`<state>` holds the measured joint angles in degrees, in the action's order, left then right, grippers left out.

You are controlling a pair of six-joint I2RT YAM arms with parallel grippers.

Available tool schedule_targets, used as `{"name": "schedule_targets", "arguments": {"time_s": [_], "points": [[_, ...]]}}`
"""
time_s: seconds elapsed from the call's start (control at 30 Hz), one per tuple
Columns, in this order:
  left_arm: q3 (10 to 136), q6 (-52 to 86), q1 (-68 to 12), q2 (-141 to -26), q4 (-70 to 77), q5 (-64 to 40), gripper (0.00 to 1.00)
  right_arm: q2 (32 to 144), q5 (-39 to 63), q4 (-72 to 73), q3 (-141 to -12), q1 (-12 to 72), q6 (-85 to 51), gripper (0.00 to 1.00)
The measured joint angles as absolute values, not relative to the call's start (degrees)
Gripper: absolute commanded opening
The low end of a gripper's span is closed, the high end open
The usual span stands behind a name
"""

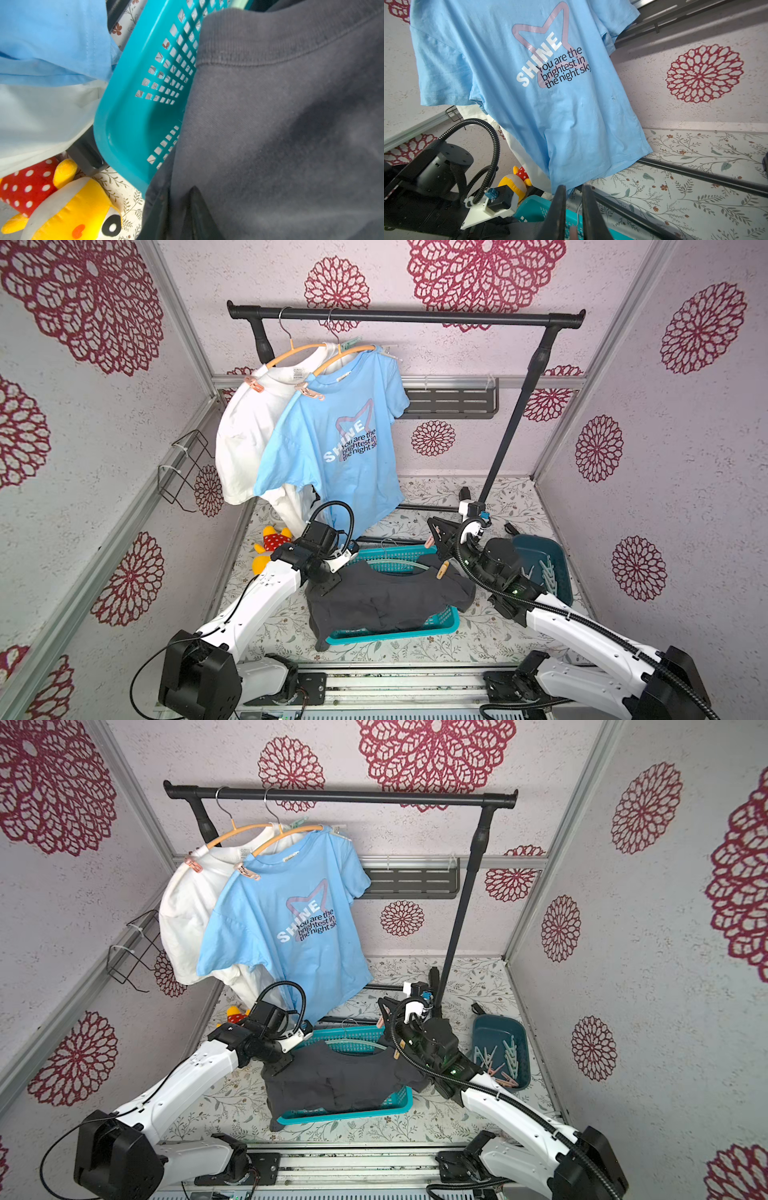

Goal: Use clothespins to secure the t-shirt on both sides of the hanger
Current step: Pick up the hanger from the basket.

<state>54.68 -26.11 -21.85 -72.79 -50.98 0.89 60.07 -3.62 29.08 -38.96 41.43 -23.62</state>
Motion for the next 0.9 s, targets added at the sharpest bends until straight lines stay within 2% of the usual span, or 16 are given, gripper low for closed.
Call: {"name": "schedule_targets", "arguments": {"time_s": [0.03, 0.1, 0.2, 0.6, 0.9], "points": [[54.7, -26.1, -21.8, -72.8, -50.8, 0.8, 0.15, 60.1, -3.6, 29.3, -39.0, 41.4, -23.6, 0.0], [54.5, -26.1, -21.8, -72.8, -50.4, 0.8, 0.04, 60.1, -3.3, 29.5, -39.0, 41.4, -23.6, 0.0], [54.5, -26.8, -21.8, -72.7, -50.1, 0.5, 0.01, 60.0, -3.2, 29.7, -39.0, 41.4, -23.5, 0.0], [54.4, -26.8, -21.8, -71.3, -49.8, 0.7, 0.0, 58.4, -2.8, 29.0, -39.5, 41.4, -20.5, 0.0], [56.2, -33.5, -23.8, -60.7, -46.2, 2.3, 0.0, 58.6, 2.1, 21.5, -49.3, 41.4, -17.5, 0.0]]}}
